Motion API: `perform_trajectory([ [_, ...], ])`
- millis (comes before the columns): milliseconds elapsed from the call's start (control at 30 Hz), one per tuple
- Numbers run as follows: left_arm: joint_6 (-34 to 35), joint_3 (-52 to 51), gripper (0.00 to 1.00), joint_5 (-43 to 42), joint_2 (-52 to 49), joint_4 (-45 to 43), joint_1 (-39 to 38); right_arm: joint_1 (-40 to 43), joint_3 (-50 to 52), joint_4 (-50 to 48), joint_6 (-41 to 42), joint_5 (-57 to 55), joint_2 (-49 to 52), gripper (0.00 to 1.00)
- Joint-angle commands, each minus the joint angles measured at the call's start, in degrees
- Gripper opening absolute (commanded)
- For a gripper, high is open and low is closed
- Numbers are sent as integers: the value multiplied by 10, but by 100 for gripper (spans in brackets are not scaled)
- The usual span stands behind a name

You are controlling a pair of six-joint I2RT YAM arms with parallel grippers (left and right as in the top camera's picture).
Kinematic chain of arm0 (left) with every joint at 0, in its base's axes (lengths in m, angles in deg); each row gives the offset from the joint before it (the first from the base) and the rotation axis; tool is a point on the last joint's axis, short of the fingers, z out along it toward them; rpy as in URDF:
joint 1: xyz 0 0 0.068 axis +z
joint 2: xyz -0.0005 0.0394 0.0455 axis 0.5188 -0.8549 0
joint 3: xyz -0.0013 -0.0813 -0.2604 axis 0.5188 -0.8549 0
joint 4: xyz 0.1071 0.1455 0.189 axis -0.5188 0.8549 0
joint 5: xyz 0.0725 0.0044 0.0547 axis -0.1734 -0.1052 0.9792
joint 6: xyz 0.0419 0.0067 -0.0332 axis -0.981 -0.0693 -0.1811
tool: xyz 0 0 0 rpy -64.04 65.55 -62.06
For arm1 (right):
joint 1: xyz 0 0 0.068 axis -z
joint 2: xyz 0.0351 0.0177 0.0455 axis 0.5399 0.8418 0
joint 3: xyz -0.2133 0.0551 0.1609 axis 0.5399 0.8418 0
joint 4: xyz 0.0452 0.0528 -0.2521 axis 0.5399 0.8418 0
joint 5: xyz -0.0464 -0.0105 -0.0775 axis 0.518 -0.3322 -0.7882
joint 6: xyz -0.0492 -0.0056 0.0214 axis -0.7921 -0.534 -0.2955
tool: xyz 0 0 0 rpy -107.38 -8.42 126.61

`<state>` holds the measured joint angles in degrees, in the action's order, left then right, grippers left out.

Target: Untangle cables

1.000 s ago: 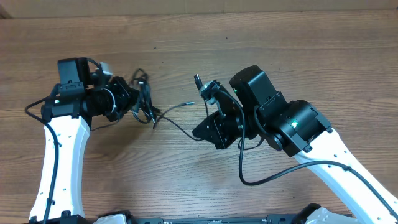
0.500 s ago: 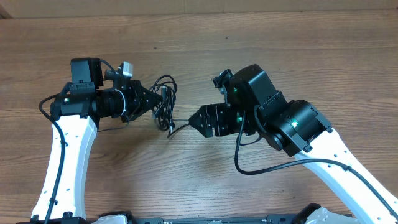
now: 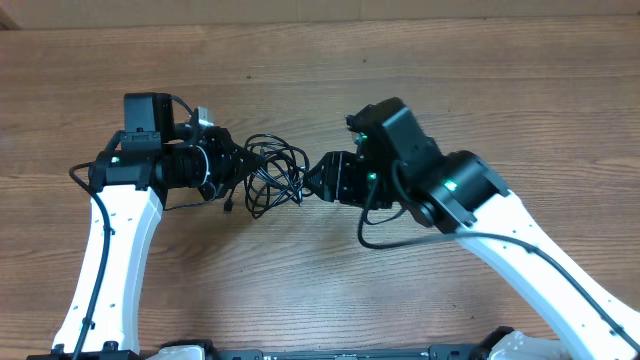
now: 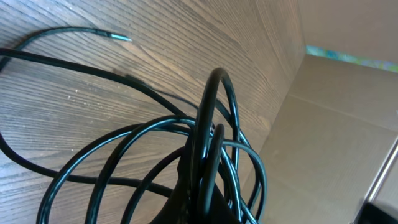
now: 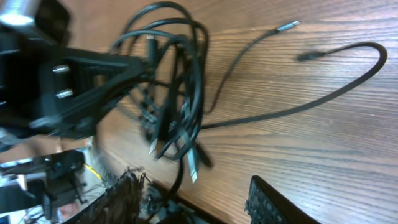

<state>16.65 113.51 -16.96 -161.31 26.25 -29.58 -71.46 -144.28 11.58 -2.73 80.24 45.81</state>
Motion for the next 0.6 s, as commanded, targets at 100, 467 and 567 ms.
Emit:
perform_trajectory([
  [100,11,11,4,-9,-2,-3,-2,-7,-7,-12,5,-9,46,51],
  [467,37,11,4,-17,-2,-17,-2,-8,-7,-78,-43,77,47,24],
  [567,39,11,5,-33,-2,-20,-2,-8,-7,-78,-65,80,50,18],
])
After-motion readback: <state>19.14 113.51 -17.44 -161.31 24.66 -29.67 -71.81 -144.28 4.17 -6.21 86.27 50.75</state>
